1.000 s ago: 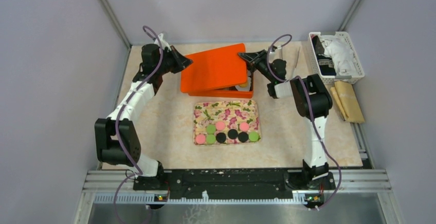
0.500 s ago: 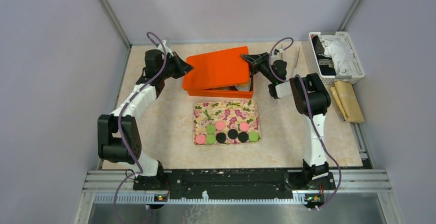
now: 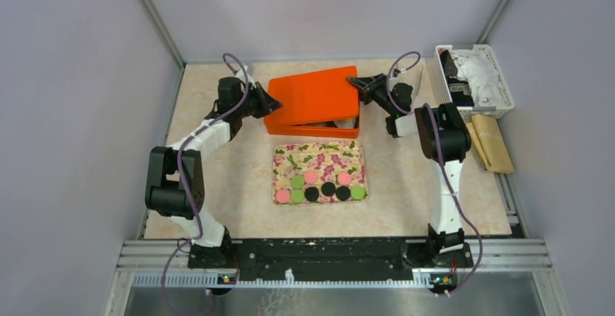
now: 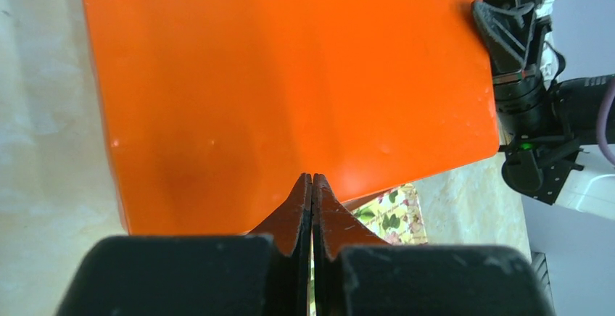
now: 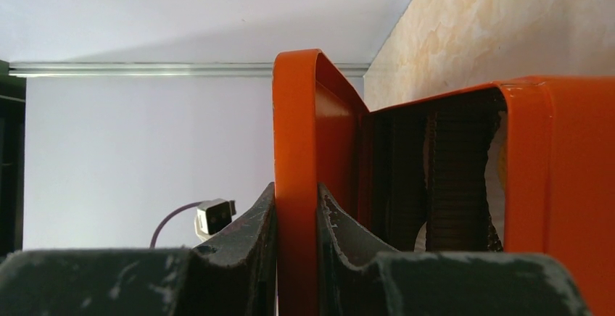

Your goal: Pack the cookies

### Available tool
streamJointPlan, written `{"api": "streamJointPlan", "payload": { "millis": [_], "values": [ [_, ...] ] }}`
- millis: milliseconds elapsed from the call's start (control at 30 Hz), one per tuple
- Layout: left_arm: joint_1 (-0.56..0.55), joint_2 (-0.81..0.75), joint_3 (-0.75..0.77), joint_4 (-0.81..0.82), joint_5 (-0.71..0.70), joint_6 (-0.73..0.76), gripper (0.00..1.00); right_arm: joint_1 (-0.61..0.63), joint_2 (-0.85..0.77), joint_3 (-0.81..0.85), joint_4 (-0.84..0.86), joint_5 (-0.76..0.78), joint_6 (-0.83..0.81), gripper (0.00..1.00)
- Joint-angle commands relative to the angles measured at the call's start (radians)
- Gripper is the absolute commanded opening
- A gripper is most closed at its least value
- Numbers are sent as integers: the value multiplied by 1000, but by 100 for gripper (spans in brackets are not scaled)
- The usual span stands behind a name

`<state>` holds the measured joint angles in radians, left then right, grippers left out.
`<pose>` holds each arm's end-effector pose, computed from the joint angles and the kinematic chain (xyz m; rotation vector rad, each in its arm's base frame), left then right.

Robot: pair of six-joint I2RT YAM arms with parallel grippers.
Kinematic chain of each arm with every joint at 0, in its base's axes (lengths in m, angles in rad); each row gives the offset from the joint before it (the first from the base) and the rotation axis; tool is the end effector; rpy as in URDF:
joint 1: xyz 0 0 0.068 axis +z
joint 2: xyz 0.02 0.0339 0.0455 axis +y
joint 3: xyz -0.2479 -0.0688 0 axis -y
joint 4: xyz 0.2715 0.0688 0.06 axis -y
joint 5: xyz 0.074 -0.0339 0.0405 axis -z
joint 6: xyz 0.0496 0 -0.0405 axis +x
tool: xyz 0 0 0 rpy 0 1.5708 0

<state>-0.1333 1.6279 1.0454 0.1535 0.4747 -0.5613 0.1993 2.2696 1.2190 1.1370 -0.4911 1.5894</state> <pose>0.3947 -0.0758 0.2126 -0.1237 2.0646 -0.9116 0.4696 0.1187 0.1077 0.7422 1.6255 1.7361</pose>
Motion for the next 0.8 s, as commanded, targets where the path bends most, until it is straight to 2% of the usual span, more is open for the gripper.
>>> {"api": "streamJointPlan", "payload": {
  "millis": [0, 200, 500, 567, 633, 767],
  "values": [
    [-31, 49, -26, 97, 14, 18, 0, -15, 19, 11, 34, -35, -43, 0],
    [-74, 127, -27, 114, 32, 9, 0, -30, 0, -10, 20, -29, -75, 0],
    [-108, 162, -40, 127, 52, -9, 0, -54, -26, -59, 20, -21, -82, 2],
    [-112, 169, -43, 131, 65, -17, 0, -61, -29, -64, 30, -27, -75, 7],
    [-118, 175, -47, 134, 74, -22, 0, -72, -34, -66, 35, -39, -70, 18],
    [-126, 184, -47, 140, 82, -30, 0, -86, -58, -70, 28, -52, -84, 47]
  ]
}}
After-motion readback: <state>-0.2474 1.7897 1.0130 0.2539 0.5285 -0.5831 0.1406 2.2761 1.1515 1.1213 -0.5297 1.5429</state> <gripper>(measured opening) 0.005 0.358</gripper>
